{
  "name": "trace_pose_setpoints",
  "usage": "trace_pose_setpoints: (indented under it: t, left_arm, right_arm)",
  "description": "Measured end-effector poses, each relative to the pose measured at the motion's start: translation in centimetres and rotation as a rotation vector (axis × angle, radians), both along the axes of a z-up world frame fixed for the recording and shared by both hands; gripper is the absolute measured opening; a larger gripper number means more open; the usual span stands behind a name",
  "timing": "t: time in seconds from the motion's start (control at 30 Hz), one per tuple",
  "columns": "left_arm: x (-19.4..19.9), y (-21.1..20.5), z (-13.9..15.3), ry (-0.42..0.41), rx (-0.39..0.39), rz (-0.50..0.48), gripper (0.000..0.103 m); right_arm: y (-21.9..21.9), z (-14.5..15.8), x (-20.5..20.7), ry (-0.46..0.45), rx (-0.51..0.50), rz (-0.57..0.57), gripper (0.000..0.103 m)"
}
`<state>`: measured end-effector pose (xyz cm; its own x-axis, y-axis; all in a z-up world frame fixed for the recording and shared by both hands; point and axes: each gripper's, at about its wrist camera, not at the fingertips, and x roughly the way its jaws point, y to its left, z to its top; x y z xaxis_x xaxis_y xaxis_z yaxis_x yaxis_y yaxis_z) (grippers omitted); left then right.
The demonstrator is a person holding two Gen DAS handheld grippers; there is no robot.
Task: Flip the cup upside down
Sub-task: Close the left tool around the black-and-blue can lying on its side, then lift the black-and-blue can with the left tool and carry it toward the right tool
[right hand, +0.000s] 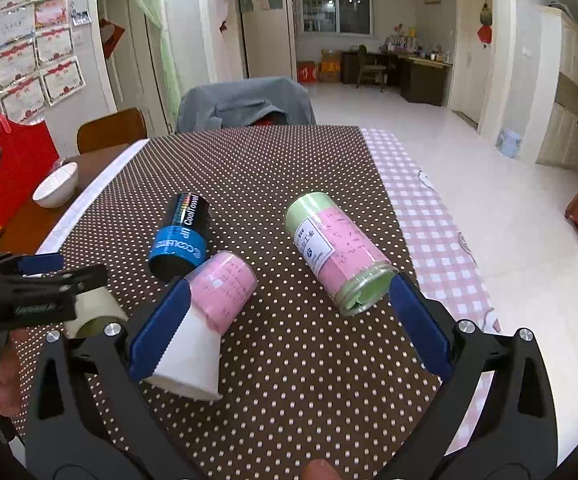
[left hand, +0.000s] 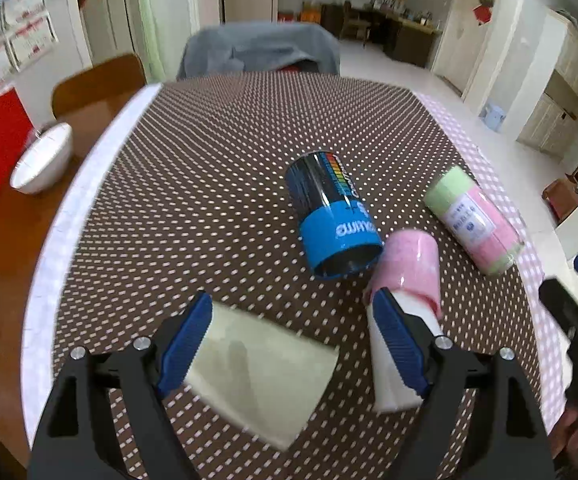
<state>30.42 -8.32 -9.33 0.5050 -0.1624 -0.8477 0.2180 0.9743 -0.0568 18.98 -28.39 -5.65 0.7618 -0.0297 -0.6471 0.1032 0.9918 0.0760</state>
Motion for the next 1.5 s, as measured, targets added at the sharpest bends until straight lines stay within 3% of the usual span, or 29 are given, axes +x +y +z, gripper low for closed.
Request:
trace_pose_setpoints:
  t: [0.13, 0.43, 0.67, 0.97, 1.03, 1.1, 1.13, 1.23, 1.4, 1.5]
  left_arm:
    - [3.1, -1.0, -0.7, 0.063, -0.013, 0.006, 0.081]
    - [8.1, -3.6, -2.3, 0.098, 0.030, 0.029, 0.081]
    - [11.0, -5.3, -3.9, 0.135, 0.033, 0.036, 0.081]
    - [14.2, -6.7, -5.9, 0.246, 0.047, 0.019, 0.081]
    - [15.3, -6.9, -6.7, 0.287, 0.029, 0.008, 0.081]
    - [15.9, -6.9, -7.2, 0.333, -0.024, -0.016, 0.069]
    - [16.1, -6.8, -7.3, 0.345, -0.047, -0.024, 0.069]
    - [16.3, -6.5, -7.0, 0.343, -0.094, -0.052, 0.069]
    - [15.3, -5.9, -5.0, 0.254, -0.066, -0.077, 0.068]
    - [14.5, -5.4, -4.5, 0.242, -0.072, -0.093, 0.067]
  right_arm:
    - [-0.4, -0.4, 2.1, 0.018, -0.003, 0.004, 0.097]
    - [-1.2, -1.0, 5.6, 0.046, 0.006, 0.001, 0.097]
    - [-2.1, -1.4, 6.6, 0.053, 0.022, -0.006, 0.097]
    - [-2.6, -1.7, 6.8, 0.057, 0.041, -0.014, 0.097]
    - [-2.8, -1.8, 6.8, 0.059, 0.049, -0.015, 0.097]
    - [-3.0, -1.9, 6.7, 0.059, 0.052, -0.017, 0.097]
    - [-3.1, -2.0, 6.7, 0.060, 0.055, -0.020, 0.097]
    - [-3.2, -2.1, 6.3, 0.060, 0.059, -0.025, 0.097]
    - [-3.3, -1.8, 5.6, 0.055, 0.068, -0.036, 0.097]
    - [-3.2, -1.5, 5.0, 0.048, 0.068, -0.037, 0.097]
